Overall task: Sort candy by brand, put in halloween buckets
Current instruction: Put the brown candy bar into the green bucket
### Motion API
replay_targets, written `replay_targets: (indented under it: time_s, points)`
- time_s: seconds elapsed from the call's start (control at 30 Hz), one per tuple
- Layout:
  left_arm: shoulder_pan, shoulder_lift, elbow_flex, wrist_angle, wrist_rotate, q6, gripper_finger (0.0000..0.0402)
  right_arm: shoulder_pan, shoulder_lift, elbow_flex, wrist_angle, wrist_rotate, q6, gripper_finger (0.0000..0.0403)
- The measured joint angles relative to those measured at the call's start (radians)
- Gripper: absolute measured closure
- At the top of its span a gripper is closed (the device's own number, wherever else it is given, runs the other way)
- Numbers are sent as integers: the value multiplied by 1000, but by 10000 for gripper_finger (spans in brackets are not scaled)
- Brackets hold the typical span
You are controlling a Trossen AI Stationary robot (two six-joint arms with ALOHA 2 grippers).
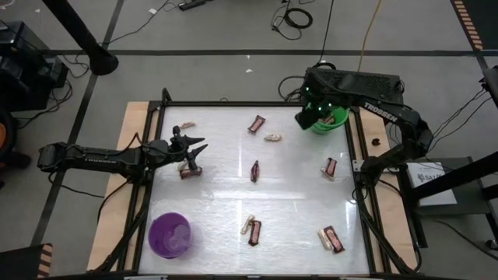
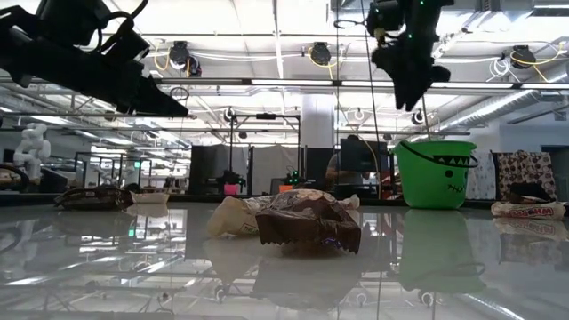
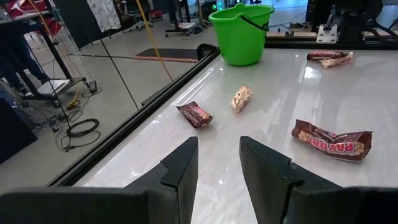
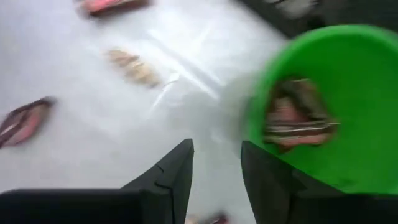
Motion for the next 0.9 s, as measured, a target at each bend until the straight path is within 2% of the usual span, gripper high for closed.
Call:
replay_targets:
  time_s: [0.17,0.27,0.4,0.47,0.67,0.9]
  points:
    - [0,0,0,0,0,0,274,137,0,0,-25,-16,81,280]
    - [0,0,0,0,0,-1,274,222,-1,-7,-56,-9,199,284]
    - [0,0,0,0,0,-1,274,316,-1,-99,-68,62,379,291]
    - [0,0,0,0,0,-2,274,341,0,-171,-86,51,439,293]
    - [0,0,0,0,0,-2,274,316,0,-386,-71,-15,476,282]
    - [0,0,0,10,0,-1,274,220,0,-555,-22,-18,468,230]
